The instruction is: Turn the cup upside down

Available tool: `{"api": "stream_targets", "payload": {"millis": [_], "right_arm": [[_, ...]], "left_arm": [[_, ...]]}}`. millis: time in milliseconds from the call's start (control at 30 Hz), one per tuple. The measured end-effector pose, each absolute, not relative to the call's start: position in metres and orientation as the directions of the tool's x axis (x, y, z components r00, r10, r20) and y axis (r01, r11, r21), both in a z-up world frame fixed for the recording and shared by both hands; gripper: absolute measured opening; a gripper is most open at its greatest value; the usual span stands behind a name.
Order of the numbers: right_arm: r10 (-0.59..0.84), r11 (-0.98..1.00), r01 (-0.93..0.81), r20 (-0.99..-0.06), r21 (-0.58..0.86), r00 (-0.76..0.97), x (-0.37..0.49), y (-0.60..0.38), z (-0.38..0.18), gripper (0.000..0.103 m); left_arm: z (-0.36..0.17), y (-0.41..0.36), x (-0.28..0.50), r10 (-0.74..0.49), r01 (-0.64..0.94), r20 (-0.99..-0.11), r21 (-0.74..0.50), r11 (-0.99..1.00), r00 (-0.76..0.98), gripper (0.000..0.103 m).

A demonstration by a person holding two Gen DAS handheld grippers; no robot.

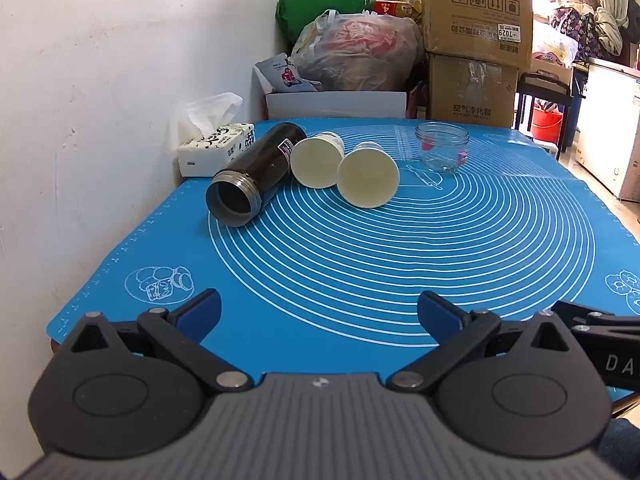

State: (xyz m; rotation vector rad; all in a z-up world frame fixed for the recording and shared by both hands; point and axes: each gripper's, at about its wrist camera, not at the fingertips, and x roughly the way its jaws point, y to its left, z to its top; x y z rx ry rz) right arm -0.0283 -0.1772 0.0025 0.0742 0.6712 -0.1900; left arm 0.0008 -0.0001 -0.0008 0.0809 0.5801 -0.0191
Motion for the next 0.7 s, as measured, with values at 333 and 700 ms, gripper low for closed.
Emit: {"api": "stream_targets", "payload": {"millis": [333, 700], "right_arm": [[-0.149, 0.980, 0.201, -0.625, 0.013, 0.766, -0.0292, -0.1790, 0.0026, 0.103], [-0.148, 0.980, 0.201, -0.624, 0.014, 0.767, -0.0291, -0.1790, 0.0023, 0.103]], "left_arm": [[-0.0015, -0.0019, 0.0002, 0.007, 0.041, -0.547, 0.077, 0.996, 0.837, 0.103], [-0.0016, -0.0044, 0.0025, 0.011, 0.043, -0.549, 0.085, 0.995, 0.836, 0.103]]}}
